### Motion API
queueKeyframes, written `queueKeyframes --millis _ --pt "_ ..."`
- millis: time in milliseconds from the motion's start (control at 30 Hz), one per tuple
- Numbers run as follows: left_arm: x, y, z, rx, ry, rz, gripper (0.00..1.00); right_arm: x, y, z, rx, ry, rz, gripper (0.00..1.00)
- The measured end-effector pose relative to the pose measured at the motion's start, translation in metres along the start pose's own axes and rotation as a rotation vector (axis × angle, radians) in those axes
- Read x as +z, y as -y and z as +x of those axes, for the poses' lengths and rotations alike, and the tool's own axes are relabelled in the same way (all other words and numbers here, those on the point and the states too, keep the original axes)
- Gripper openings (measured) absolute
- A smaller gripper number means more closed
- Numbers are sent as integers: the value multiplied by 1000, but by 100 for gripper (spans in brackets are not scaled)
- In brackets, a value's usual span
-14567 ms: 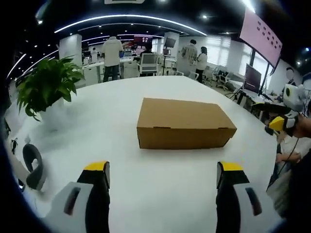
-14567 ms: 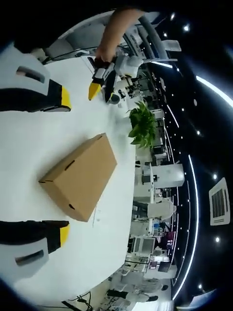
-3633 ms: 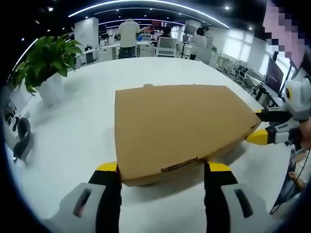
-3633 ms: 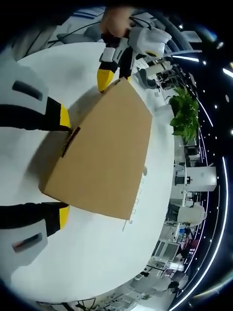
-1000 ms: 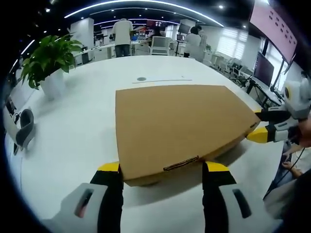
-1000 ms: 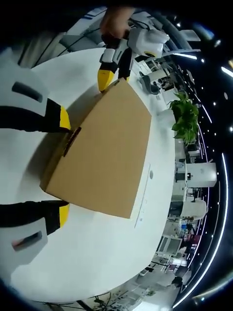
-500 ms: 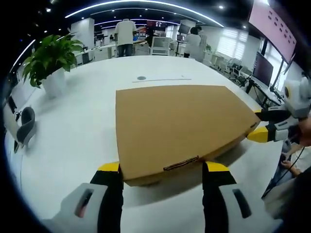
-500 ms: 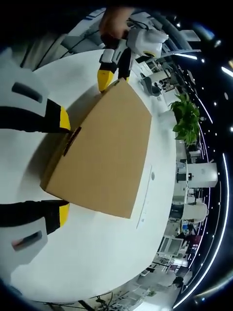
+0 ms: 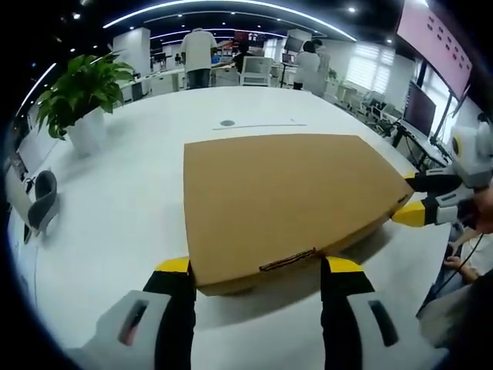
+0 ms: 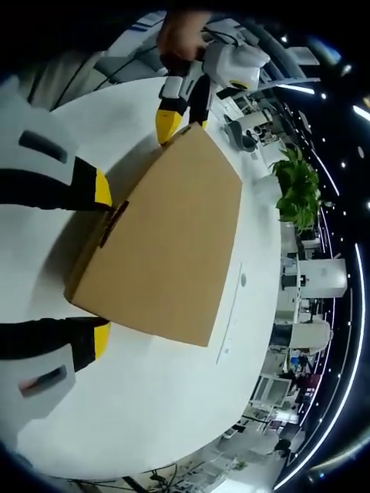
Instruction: Operate the shoe box by opening the lid, removing the specified soft item, and placing it in the target area until the item is outside and the box remains undamaged.
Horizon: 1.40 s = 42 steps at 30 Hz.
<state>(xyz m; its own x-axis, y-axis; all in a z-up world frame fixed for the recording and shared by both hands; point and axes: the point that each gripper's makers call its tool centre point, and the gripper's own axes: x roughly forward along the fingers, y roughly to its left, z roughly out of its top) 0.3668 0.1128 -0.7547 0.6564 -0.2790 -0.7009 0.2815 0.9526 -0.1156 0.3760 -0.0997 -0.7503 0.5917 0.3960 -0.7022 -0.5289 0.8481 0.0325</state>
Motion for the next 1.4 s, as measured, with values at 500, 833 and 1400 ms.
queueKeyframes --millis 500,833,1400 --pt "4 -12 3 11 14 14 65 9 -4 10 2 13 -1 53" --pt "13 -23 11 19 16 21 66 21 -1 22 7 5 -6 53" --pt "12 -26 14 18 -24 21 65 27 -12 35 36 -15 134 76"
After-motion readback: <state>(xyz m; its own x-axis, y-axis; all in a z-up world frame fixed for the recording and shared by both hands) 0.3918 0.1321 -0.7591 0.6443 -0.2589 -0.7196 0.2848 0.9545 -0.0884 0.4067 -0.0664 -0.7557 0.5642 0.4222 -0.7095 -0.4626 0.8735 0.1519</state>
